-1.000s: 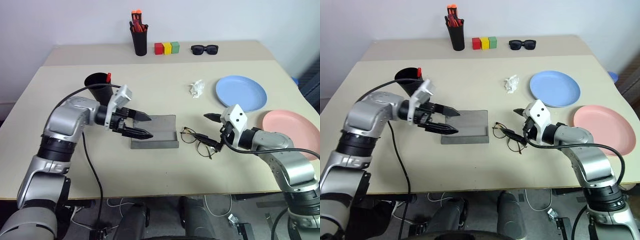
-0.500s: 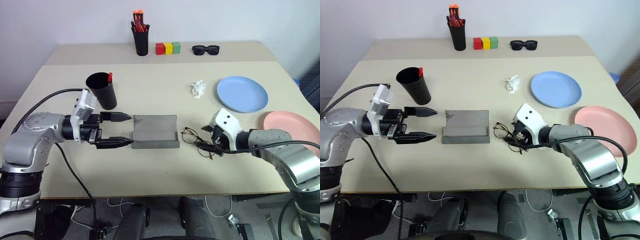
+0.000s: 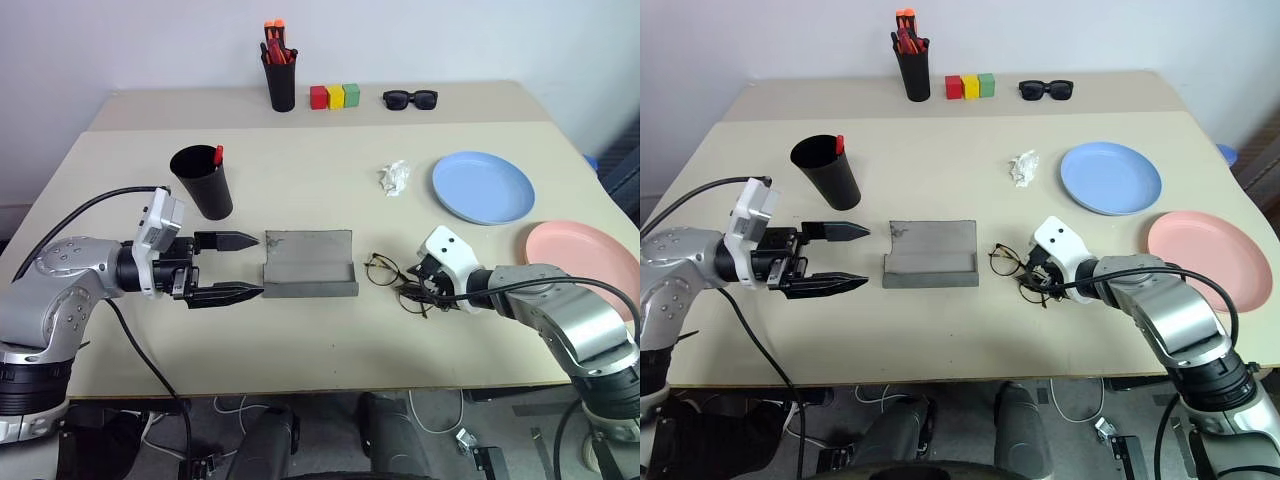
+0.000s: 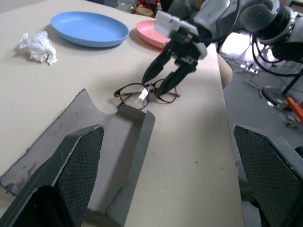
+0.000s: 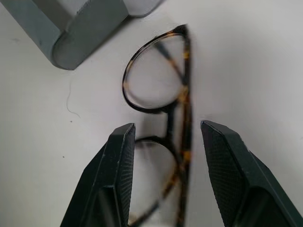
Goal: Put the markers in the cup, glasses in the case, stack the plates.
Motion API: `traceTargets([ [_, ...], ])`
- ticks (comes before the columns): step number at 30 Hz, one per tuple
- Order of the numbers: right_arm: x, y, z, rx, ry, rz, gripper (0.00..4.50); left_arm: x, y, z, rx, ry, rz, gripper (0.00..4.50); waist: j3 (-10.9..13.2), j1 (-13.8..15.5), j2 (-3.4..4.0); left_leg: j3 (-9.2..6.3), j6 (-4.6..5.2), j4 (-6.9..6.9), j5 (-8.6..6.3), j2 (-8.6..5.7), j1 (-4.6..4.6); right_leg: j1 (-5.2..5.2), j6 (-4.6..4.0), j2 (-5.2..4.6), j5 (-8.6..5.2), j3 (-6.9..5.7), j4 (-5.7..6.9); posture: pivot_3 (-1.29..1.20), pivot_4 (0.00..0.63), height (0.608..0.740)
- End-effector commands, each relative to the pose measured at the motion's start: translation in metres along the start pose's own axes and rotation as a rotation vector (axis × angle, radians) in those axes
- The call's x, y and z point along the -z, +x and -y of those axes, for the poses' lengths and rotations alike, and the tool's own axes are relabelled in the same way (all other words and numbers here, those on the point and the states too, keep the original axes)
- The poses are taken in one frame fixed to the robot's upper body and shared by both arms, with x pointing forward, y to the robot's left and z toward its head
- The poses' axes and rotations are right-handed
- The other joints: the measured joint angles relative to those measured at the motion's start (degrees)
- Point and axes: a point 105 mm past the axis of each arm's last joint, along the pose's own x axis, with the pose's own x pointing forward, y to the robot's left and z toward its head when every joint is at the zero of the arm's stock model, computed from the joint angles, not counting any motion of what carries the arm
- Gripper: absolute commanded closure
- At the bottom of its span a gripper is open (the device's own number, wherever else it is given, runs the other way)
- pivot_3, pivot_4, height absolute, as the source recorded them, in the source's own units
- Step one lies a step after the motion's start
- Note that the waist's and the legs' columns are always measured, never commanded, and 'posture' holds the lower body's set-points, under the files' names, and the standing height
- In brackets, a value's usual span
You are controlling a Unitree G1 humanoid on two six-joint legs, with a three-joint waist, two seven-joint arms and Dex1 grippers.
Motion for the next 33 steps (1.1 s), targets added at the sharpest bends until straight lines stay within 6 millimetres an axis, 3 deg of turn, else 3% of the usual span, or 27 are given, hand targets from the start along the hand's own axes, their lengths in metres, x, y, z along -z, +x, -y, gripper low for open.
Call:
traceTargets([
  [1,-0.012,-0.004,-0.001,-0.005,-0.016,0.029,2.29,-0.004,-0.003,0.010,0.028,0.012,-0.005,0.00,0.00,-0.10,0.00,0.00,0.00,-0.01,0.00,0.00,0.00,0.00,0.00,0.00,0.00,0.00,-0.01,0.00,0.150,0.740],
  [2,-0.012,-0.003,0.001,0.002,-0.011,0.029,2.29,-0.002,-0.003,0.011,0.029,0.007,-0.007,0.00,0.00,-0.13,0.00,0.00,0.00,-0.03,0.00,0.01,0.01,0.00,0.00,0.00,0.00,0.00,-0.02,0.00,0.150,0.740],
  [4,-0.012,-0.002,0.003,0.012,-0.008,0.030,2.84,0.000,-0.003,0.010,0.021,0.014,-0.005,0.00,0.00,-0.05,0.00,0.00,0.00,-0.05,0.00,0.02,0.01,0.00,0.00,0.02,0.00,0.00,-0.04,0.00,0.150,0.740],
  [8,-0.012,-0.002,0.004,0.017,-0.017,0.022,4.45,0.000,-0.001,0.010,0.023,0.010,0.004,0.00,-0.03,-0.06,-0.04,0.02,0.00,-0.04,0.00,0.04,0.04,0.03,0.00,0.03,0.00,-0.01,-0.07,0.00,0.150,0.740],
  [15,-0.007,-0.003,0.005,0.013,-0.030,0.003,4.45,0.007,-0.005,0.016,0.034,-0.013,-0.019,0.00,-0.04,-0.04,-0.06,0.02,0.00,-0.04,0.00,0.08,0.09,0.12,-0.01,0.06,0.01,-0.03,-0.18,0.00,0.150,0.740],
  [17,-0.014,-0.006,0.009,0.028,-0.035,0.033,4.45,0.010,-0.008,0.017,0.026,-0.013,-0.026,0.00,-0.04,-0.06,-0.05,0.02,0.01,-0.06,0.00,0.09,0.08,0.12,-0.01,0.05,0.01,-0.03,-0.20,0.00,0.150,0.740],
  [21,-0.055,-0.017,0.009,0.006,-0.023,0.204,4.45,0.004,-0.016,0.010,-0.020,-0.023,-0.003,0.00,-0.01,-0.02,-0.01,0.02,0.00,-0.04,0.00,0.10,0.05,0.12,-0.05,0.06,0.04,-0.03,-0.23,0.00,0.150,0.740],
  [25,-0.103,-0.019,-0.004,-0.068,-0.012,0.389,4.45,0.007,-0.022,0.014,-0.036,-0.050,0.000,0.00,0.00,-0.52,0.01,0.03,0.01,-0.15,0.00,0.18,0.07,0.06,-0.07,0.14,0.05,-0.03,-0.25,0.00,0.150,0.740],
  [29,-0.125,-0.008,-0.015,-0.117,-0.032,0.452,4.45,0.008,-0.027,0.012,-0.089,-0.041,0.015,0.00,0.00,-0.14,0.02,0.02,-0.01,-0.25,-0.01,0.21,-0.02,-0.08,-0.14,0.25,0.08,-0.04,-0.27,0.00,0.150,0.740],
  [33,-0.143,0.006,-0.050,-0.265,-0.080,0.510,4.45,0.007,-0.043,0.001,-0.198,-0.039,0.051,0.00,0.00,-0.18,0.02,0.04,-0.02,-0.24,0.00,0.21,-0.05,-0.11,-0.20,0.24,0.14,-0.04,-0.32,0.00,0.150,0.740],
])
